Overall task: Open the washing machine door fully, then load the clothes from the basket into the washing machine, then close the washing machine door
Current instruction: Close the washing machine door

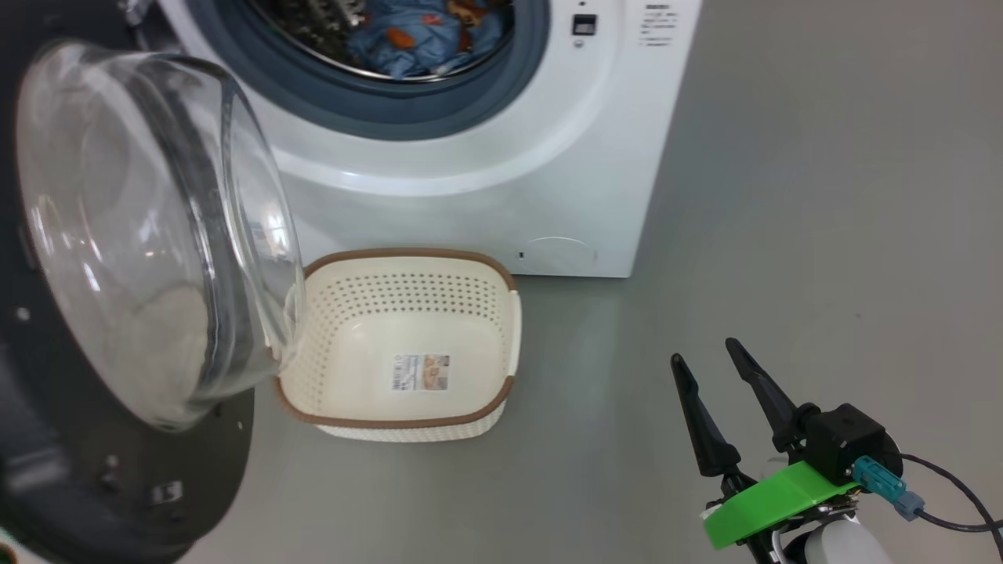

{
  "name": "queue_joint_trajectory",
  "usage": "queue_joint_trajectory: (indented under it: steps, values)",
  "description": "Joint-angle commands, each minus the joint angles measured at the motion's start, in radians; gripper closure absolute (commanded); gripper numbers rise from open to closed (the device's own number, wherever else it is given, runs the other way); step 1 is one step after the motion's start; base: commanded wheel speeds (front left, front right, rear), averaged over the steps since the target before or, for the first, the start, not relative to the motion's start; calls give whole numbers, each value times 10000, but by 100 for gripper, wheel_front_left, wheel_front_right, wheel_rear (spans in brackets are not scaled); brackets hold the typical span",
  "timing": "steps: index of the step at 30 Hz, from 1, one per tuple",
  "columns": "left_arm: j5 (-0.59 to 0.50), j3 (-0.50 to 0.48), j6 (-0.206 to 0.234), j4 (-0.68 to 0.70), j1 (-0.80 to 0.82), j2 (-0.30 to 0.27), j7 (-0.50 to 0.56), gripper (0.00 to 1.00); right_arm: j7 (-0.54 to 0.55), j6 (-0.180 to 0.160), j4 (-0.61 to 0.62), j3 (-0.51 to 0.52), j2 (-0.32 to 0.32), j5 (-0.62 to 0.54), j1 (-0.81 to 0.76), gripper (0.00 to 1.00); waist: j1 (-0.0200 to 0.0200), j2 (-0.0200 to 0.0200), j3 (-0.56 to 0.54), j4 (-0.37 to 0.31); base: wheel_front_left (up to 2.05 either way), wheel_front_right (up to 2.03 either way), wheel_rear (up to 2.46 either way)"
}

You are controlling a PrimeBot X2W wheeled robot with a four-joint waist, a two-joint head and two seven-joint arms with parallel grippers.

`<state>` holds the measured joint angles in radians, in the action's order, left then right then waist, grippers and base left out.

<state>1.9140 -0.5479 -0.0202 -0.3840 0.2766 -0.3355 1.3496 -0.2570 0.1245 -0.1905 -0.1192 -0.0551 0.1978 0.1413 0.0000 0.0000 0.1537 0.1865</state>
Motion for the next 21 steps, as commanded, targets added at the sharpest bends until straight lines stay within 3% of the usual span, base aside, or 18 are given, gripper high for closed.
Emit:
queue_joint_trajectory:
  steps: [1, 11, 21]
  values:
    - [132, -239, 56, 501, -53, -351, 274, 100, -48, 62, 285, -253, 49, 103, -22, 0, 0, 0, -32, -381, 0, 0, 0]
    - [124, -98, 494, 3476, -1129, 1241, -313, 100, -48, 62, 549, -213, 49, 163, -287, 0, 0, 0, 19, -1348, 0, 0, 0]
    - [-317, 257, 322, 3830, -640, 1987, -1103, 100, -48, 62, 858, -200, 49, 202, -373, 0, 0, 0, 293, -2273, 0, 0, 0]
